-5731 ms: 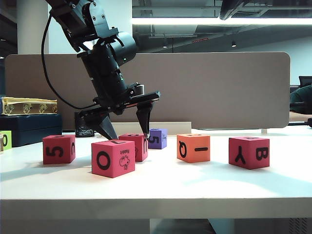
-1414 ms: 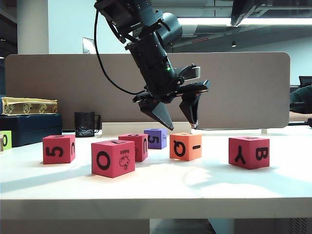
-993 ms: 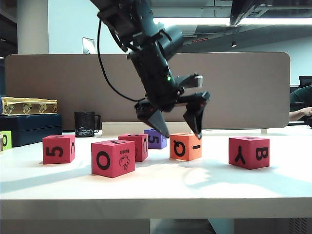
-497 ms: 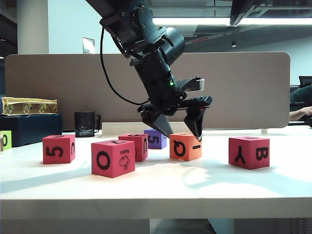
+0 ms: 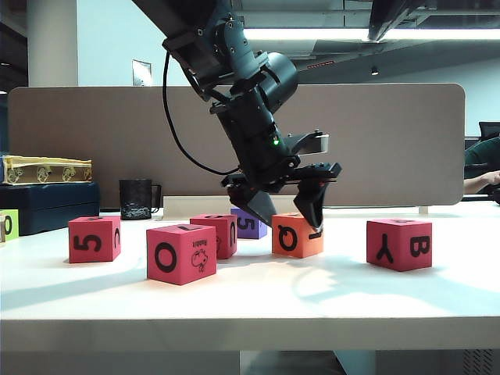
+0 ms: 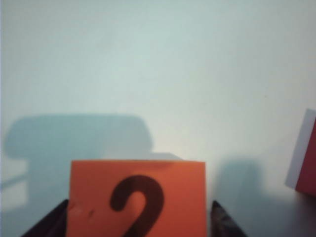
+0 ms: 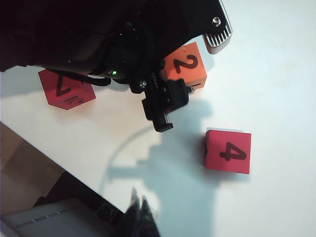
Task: Select the appropriate blocks from the scattered letter blocks on the table and arrange them in a row to spell out "2024".
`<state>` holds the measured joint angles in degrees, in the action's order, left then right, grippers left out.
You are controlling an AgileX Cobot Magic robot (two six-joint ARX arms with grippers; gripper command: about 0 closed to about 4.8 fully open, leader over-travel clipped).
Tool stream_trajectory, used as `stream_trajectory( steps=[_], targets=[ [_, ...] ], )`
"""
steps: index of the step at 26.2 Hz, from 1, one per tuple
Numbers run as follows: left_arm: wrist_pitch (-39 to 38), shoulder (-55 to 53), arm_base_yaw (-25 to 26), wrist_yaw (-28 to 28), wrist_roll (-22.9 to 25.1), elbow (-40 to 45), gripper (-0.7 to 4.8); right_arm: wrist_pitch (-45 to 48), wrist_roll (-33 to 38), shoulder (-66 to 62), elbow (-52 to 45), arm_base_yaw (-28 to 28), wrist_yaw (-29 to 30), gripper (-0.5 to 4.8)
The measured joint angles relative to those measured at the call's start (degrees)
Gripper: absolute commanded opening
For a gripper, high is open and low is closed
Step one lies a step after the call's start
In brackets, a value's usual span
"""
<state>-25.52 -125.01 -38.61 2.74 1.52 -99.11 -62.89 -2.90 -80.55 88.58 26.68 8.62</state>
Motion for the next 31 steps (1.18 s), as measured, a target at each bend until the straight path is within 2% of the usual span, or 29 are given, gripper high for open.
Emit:
stream_trajectory(
  steps=[2, 15, 17, 18, 25, 28, 31],
  targets=[
    [0.00, 0.00, 0.00, 0.00, -0.04, 0.00, 2.70, 0.00, 0.00, 0.00, 0.00, 0.00, 0.00, -0.02],
    [-1.60, 0.57, -0.04, -1.38, -0.02, -0.04, 2.66, 0.00, 0.00, 0.00, 0.00, 0.00, 0.00, -0.02],
    [-2.45, 1.44, -0.04, -2.45, -0.09, -0.04, 2.49, 0.00, 0.00, 0.00, 0.00, 0.00, 0.00, -0.02],
    [-2.71, 2.10, -0.04, -2.95, -0.42, -0.04, 2.18, 0.00, 0.00, 0.00, 0.00, 0.00, -0.02, -0.02],
    [-5.70, 5.75, -0.04, -3.41, -13.79, -0.15, 2.13, 0.02, -0.02, 0.00, 0.00, 0.00, 0.00, -0.02],
    [-9.38, 5.60, -0.04, -3.41, -17.64, -0.04, 2.13, 0.00, 0.00, 0.00, 0.00, 0.00, 0.00, -0.02],
    [-11.80, 5.49, -0.04, -3.41, -19.19, 0.11, 2.13, -0.02, 0.00, 0.00, 0.00, 0.00, 0.00, -0.02]
  ],
)
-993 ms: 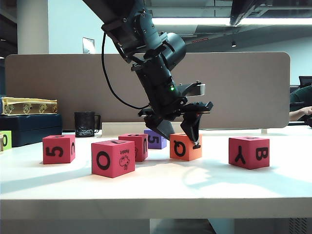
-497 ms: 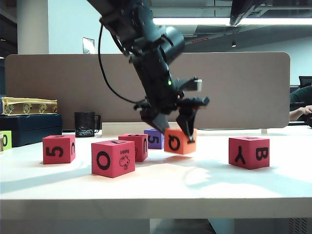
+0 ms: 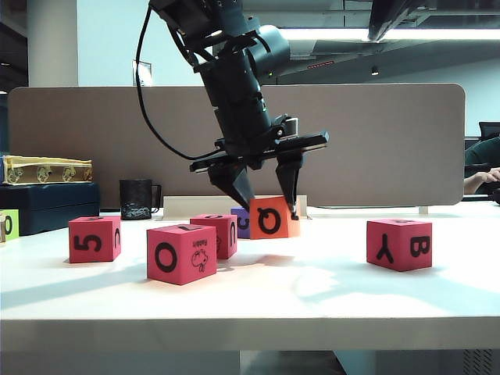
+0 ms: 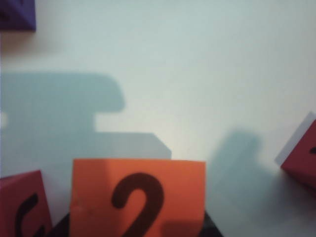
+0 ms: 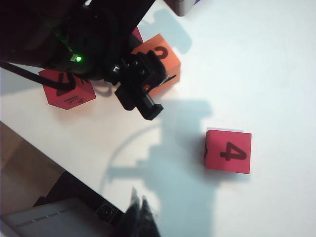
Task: Select the appropriate blocks from the scattered letter blocks on the table and arrange them in a row to spell out "2024".
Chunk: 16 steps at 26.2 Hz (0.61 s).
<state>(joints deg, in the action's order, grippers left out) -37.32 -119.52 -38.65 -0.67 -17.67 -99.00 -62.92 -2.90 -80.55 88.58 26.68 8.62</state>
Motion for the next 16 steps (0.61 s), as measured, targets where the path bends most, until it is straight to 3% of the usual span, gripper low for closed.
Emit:
stream_trajectory(
  steps=[16],
  targets=[
    [1.66, -1.49, 0.02, -0.48, -2.75, 0.11, 2.15, -0.13, -0.02, 0.00, 0.00, 0.00, 0.00, -0.02]
  ],
)
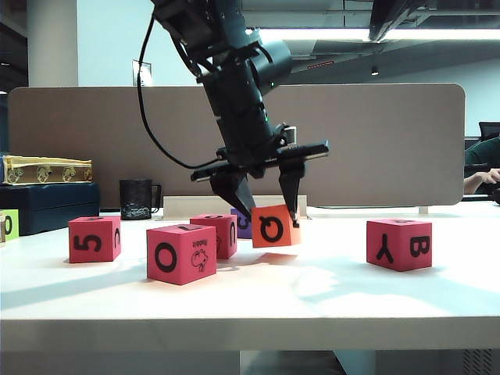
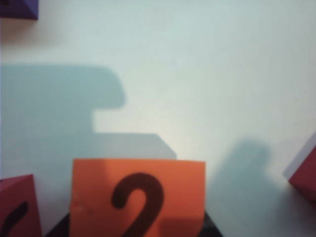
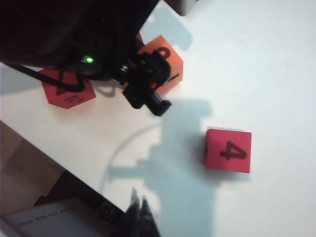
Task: Select the appropriate blocks from the scattered letter blocks on the table and arrange them in a row to spell out "2024".
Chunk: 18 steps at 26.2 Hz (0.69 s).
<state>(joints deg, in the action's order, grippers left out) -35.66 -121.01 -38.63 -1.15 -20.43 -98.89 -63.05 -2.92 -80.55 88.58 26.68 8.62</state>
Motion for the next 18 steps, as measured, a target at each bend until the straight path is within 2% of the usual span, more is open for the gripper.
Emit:
stream_trajectory(
  steps=[4, 7, 18],
  targets=[
    [0.04, -0.59, 0.02, 0.00, 0.00, 0.17, 2.20, 0.00, 0.02, 0.00, 0.00, -0.02, 0.00, -0.02],
    [0.79, -0.57, 0.04, 0.02, -0.02, 0.17, 3.11, 0.00, 0.02, 0.00, 0.00, 0.00, 0.00, -0.02],
    [1.16, -0.55, -0.13, 2.21, 0.00, -0.04, 3.11, 0.00, 0.00, 0.00, 0.00, 0.00, 0.00, -0.02]
  ],
)
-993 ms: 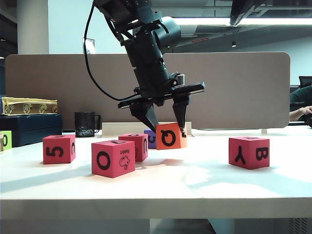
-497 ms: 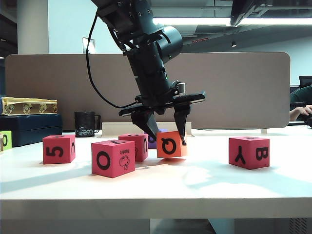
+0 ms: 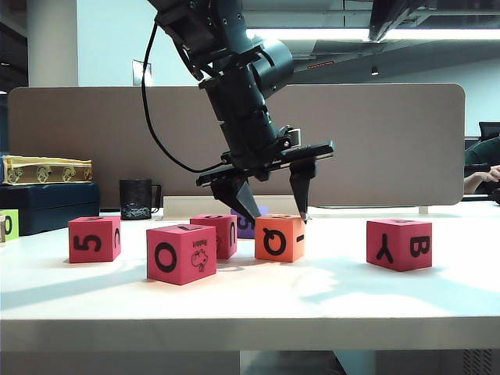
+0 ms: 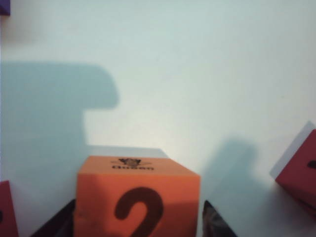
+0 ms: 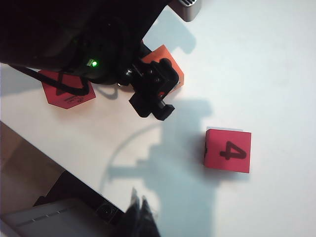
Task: Select the appropriate blocks from the scattered letter blocks on the table and arrange them in a row to spell out "2024".
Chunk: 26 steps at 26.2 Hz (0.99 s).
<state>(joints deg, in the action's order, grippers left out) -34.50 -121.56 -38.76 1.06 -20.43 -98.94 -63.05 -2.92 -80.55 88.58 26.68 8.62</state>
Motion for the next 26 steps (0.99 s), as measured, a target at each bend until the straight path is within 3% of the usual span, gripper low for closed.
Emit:
stream_trajectory(
  steps=[7, 17, 19, 22, 26],
  targets=[
    [0.24, 0.85, 0.11, -3.02, 0.24, -0.11, 3.13, 0.00, 0.00, 0.00, 0.00, 0.00, 0.00, -0.02],
    [5.18, 7.13, 1.97, -5.77, 7.72, -0.15, 3.14, 1.01, 0.00, 0.00, 0.00, -0.02, -0.02, -0.02],
    [3.82, 9.49, 3.21, -7.82, 9.09, -0.22, 3.16, 1.07, 0.00, 0.00, 0.00, -0.02, 0.00, -0.02],
    [-1.51, 11.72, 8.24, -8.90, 9.22, -0.26, 3.78, 1.05, 0.00, 0.00, 0.00, -0.02, 0.00, -0.02],
    [-11.15, 11.80, 15.58, -7.89, 6.45, -0.20, 3.78, 1.07, 0.00, 0.00, 0.00, -0.02, 0.00, -0.02]
  ],
)
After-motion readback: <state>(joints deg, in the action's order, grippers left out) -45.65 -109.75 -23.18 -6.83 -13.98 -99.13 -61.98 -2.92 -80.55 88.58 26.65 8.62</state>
